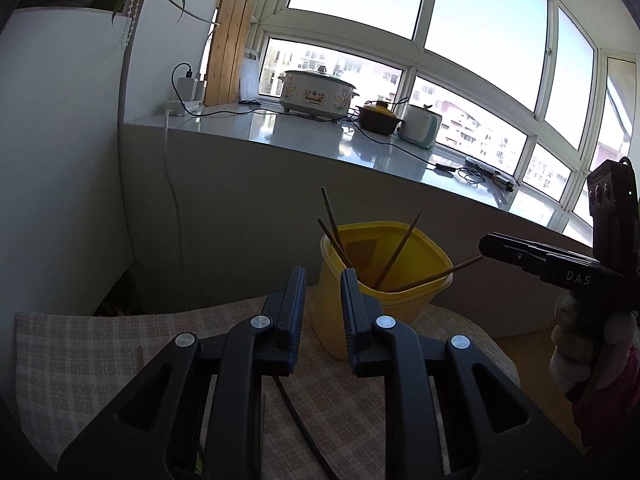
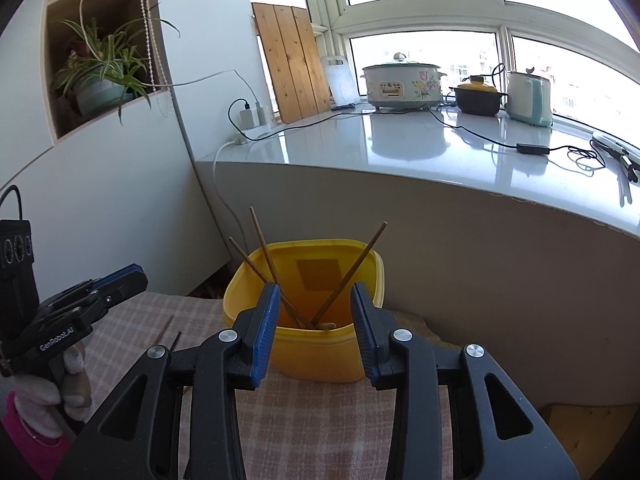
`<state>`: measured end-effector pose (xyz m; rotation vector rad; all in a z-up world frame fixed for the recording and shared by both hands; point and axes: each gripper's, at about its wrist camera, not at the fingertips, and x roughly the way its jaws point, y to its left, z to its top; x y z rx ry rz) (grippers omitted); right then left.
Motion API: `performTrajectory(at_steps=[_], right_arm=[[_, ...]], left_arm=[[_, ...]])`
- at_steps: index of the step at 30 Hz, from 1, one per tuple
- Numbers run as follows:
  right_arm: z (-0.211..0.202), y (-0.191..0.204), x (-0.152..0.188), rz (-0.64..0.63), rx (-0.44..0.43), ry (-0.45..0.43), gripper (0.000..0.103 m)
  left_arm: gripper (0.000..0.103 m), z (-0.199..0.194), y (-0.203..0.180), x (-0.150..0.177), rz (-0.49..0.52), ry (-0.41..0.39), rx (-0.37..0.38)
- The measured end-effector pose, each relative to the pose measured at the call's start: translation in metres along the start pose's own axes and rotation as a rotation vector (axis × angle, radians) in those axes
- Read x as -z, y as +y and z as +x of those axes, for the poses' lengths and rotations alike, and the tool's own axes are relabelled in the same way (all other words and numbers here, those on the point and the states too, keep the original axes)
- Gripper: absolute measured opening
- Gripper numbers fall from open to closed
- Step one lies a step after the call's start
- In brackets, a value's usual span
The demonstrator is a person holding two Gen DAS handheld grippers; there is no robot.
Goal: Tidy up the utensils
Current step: 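Move both open tools back to the chopsticks left on the table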
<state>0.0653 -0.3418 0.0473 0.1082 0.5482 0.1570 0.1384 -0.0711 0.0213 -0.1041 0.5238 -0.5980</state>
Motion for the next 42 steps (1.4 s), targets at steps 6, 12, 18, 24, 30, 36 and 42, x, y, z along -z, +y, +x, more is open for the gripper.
performTrajectory(at_steps=[6, 12, 18, 24, 30, 36, 42], right_arm=[[-0.002, 0.022, 0.010, -0.041, -0.053, 0.027, 0.035], [0.014, 0.047, 0.028, -0.077, -0.130, 0.115, 0.035], [0.042, 0.065, 0.049, -0.079, -0.170, 0.221, 0.035], [0.067, 0.075, 0.070, -0.074, -0.190, 0.334, 0.035], [0.094, 0.087, 0.086, -0.081, -0.215, 0.452, 0.035], [0.120, 0.092, 0.099, -0.075, -0.209, 0.528, 0.034], [0.138, 0.090, 0.108, -0.040, -0.210, 0.577, 0.029]], left_arm=[[0.016, -0.010, 0.040, 0.024, -0.053, 0.077, -0.084], [0.016, -0.014, 0.075, 0.049, -0.109, 0.177, -0.148], [0.016, -0.010, 0.096, 0.071, -0.106, 0.280, -0.200], [0.016, 0.003, 0.119, 0.090, -0.159, 0.354, -0.215], [0.016, 0.013, 0.134, 0.099, -0.200, 0.377, -0.215], [0.016, 0.021, 0.140, 0.102, -0.228, 0.412, -0.202], [0.016, 0.034, 0.142, 0.102, -0.231, 0.432, -0.190]])
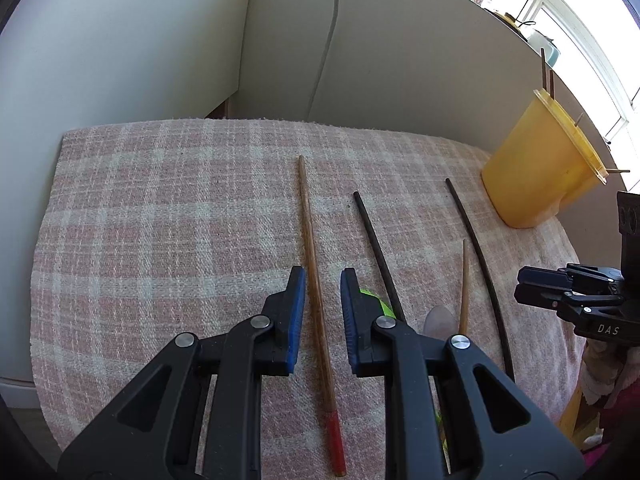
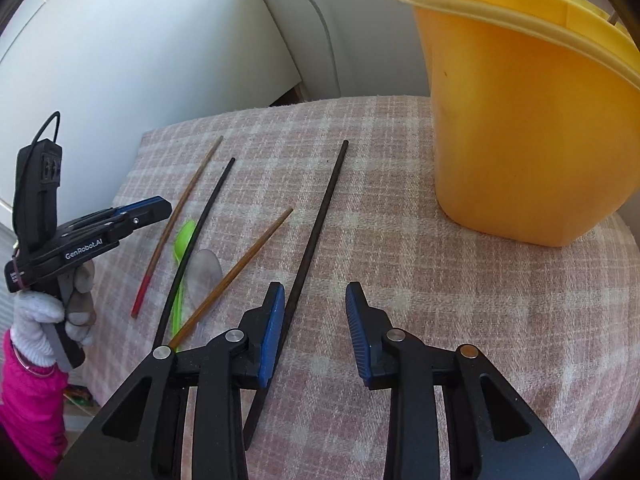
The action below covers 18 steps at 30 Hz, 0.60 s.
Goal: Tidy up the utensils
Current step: 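Move both open tools back to the chopsticks left on the table, then grasp a black chopstick with the right tool while the left tool grasps a red-tipped wooden one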
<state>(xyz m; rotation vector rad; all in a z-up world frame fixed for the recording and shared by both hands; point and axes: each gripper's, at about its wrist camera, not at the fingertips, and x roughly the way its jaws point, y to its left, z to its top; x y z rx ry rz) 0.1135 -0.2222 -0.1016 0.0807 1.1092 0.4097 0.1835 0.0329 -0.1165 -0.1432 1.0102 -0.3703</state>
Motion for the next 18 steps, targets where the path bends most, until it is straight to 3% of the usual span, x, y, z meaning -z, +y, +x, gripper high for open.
performTrajectory(at_steps=[12, 15, 18], right_arm=[[0.023, 0.017, -0.010, -0.046, 0.056, 0.027, 0.029], [0.029, 0.019, -0.013, -0.048, 0.071, 0.046, 0.029], [0.037, 0.022, -0.017, -0.057, 0.091, 0.060, 0.029]], left_arm=[[0.016, 0.031, -0.012, -0.006, 0.044, 0.044, -0.049], [0.007, 0.034, -0.013, -0.006, 0.057, 0.041, -0.065], [0.006, 0.035, -0.008, -0.008, 0.048, 0.044, -0.048]])
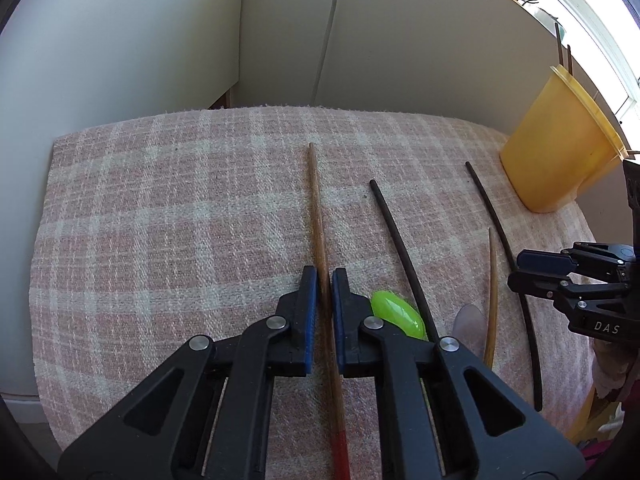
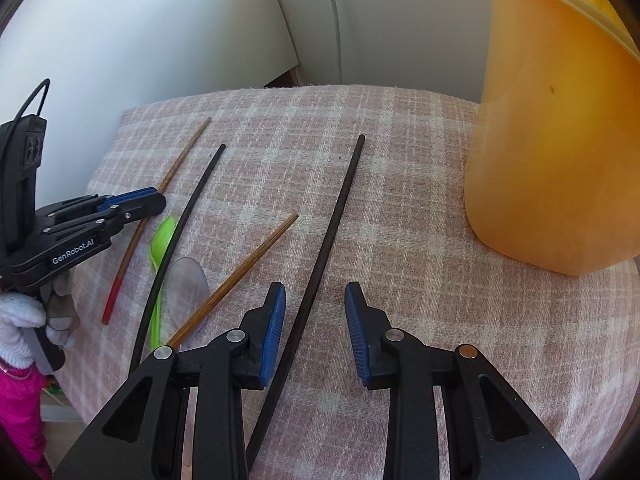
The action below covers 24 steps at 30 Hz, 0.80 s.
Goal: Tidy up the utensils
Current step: 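Grasp a black chopstick with the right tool while the left tool grasps a red-tipped wooden one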
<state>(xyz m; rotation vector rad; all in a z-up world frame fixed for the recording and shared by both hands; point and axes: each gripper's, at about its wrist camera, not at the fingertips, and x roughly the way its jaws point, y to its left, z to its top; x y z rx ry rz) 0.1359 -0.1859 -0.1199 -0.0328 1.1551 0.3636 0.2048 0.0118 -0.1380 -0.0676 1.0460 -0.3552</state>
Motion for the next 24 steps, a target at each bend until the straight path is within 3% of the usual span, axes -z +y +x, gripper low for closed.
performTrajectory(at_steps=[3, 6, 8, 24], right_arm=[[0.004, 0.003, -0.004, -0.002, 0.011, 0.006, 0.028], [0.009, 0.006, -0.008, -0.005, 0.030, 0.010, 0.013], [0.011, 0.006, -0.009, -0.007, 0.032, 0.007, 0.010], [-0.008, -0.005, -0.006, 0.030, -0.045, -0.036, 0.004]], left_arm=[[0.005, -0.003, 0.006, 0.001, -0.002, 0.000, 0.004], [0.005, -0.004, 0.007, 0.001, 0.000, -0.001, 0.004], [0.005, -0.004, 0.007, 0.001, -0.002, -0.002, 0.003], [0.004, -0.064, 0.028, 0.016, -0.042, -0.087, 0.028]])
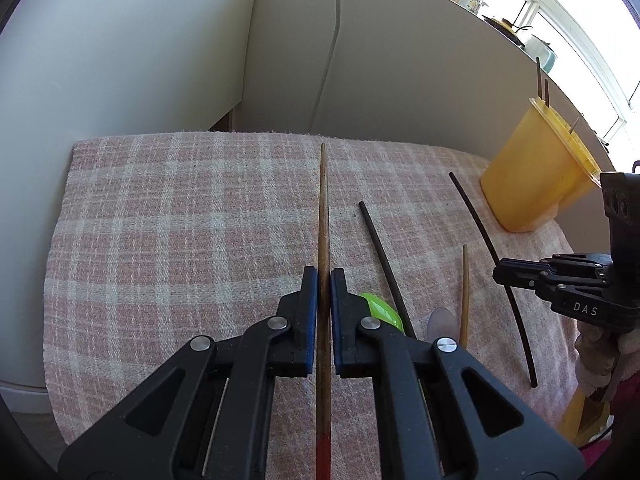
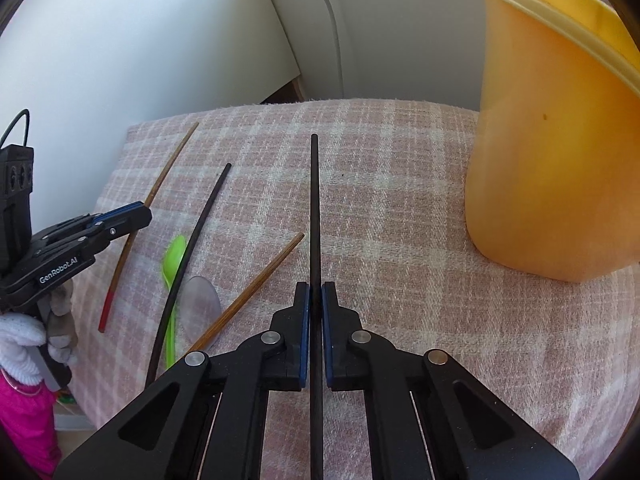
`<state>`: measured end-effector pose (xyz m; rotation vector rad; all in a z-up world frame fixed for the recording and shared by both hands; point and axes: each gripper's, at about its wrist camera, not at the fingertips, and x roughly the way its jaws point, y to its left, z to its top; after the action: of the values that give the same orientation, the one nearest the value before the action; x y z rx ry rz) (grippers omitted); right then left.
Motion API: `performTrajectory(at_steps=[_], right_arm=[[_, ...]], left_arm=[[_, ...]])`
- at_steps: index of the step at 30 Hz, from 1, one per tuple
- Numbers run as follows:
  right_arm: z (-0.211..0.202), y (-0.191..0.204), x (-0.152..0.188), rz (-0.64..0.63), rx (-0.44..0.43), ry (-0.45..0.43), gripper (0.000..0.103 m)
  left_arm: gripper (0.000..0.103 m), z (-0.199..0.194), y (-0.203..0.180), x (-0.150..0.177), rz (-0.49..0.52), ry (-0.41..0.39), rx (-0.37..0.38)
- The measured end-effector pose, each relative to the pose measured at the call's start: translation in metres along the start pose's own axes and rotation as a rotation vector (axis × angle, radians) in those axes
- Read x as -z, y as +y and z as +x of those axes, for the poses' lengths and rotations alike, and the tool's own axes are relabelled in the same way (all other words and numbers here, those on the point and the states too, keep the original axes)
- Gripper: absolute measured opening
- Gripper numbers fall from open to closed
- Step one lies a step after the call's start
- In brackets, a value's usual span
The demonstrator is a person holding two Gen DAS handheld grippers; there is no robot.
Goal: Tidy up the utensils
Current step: 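Grasp a black chopstick with the right tool while the left tool grasps a red-tipped wooden one, then lift both held chopsticks and lower them into the yellow container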
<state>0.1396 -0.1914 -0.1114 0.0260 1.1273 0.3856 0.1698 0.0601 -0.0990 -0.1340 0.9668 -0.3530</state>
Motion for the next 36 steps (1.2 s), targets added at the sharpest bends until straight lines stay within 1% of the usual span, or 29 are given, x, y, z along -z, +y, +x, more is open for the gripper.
performTrajectory(at_steps=[7, 10, 12, 15, 21, 29, 36], right_arm=[[-0.021, -0.004, 0.003, 0.004, -0.024, -0.045, 0.004], [-0.033, -0.005, 0.006, -0.004, -0.032, -0.072, 0.004], [-0.042, -0.006, 0.008, -0.005, -0.049, -0.091, 0.004], [-0.054, -0.011, 0.010, -0.002, -0.070, -0.117, 0.004], [-0.079, -0.016, 0.015, -0.010, -0.077, -0.181, 0.004], [-0.116, -0.029, 0.018, 0.004, -0.086, -0.266, 0.004], [-0.148, -0.045, 0.022, 0.009, -0.084, -0.334, 0.004]], left_arm=[[0.004, -0.029, 0.008, -0.002, -0.017, -0.041, 0.037], [0.004, -0.038, 0.003, -0.002, -0.002, -0.068, 0.036], [0.004, -0.043, -0.003, -0.003, 0.003, -0.083, 0.049], [0.004, -0.050, -0.013, -0.006, 0.009, -0.108, 0.072], [0.004, -0.059, -0.034, -0.010, 0.009, -0.155, 0.123], [0.004, -0.068, -0.063, -0.020, -0.004, -0.240, 0.206], [0.004, -0.075, -0.103, -0.036, 0.040, -0.299, 0.264]])
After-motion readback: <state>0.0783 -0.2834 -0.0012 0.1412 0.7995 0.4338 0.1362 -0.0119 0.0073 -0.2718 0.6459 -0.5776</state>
